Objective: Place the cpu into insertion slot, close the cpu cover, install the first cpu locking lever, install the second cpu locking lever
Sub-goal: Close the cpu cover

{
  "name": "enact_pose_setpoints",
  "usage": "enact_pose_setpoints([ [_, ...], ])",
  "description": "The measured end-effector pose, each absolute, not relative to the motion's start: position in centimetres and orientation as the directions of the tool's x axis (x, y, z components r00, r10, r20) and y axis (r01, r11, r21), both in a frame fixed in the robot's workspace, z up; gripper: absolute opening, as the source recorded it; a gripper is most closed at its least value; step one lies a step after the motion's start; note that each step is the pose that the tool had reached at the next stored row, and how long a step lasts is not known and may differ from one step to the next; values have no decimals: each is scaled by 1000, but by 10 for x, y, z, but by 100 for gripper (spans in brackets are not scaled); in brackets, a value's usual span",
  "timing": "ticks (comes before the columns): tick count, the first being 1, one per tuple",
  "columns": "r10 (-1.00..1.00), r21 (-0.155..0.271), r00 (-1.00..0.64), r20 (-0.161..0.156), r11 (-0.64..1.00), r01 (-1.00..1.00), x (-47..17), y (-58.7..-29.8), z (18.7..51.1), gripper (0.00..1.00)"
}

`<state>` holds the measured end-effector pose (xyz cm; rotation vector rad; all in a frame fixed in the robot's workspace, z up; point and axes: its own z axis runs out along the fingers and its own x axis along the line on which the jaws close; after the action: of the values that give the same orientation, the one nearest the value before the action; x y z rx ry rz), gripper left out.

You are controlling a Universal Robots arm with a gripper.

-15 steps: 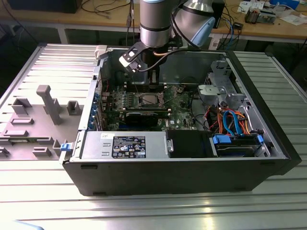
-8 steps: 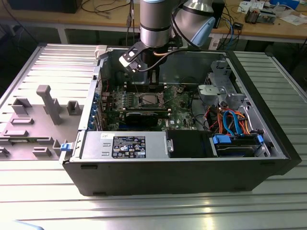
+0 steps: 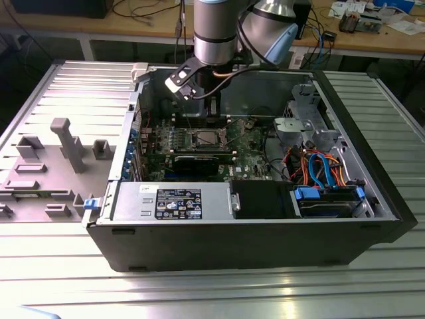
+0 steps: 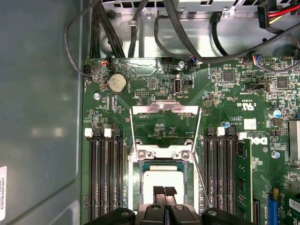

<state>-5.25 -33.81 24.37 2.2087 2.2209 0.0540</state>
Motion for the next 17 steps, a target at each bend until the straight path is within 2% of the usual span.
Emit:
enact_pose_setpoints([
  [17, 1000, 31, -6, 18, 5, 1000, -49, -338, 248, 11],
])
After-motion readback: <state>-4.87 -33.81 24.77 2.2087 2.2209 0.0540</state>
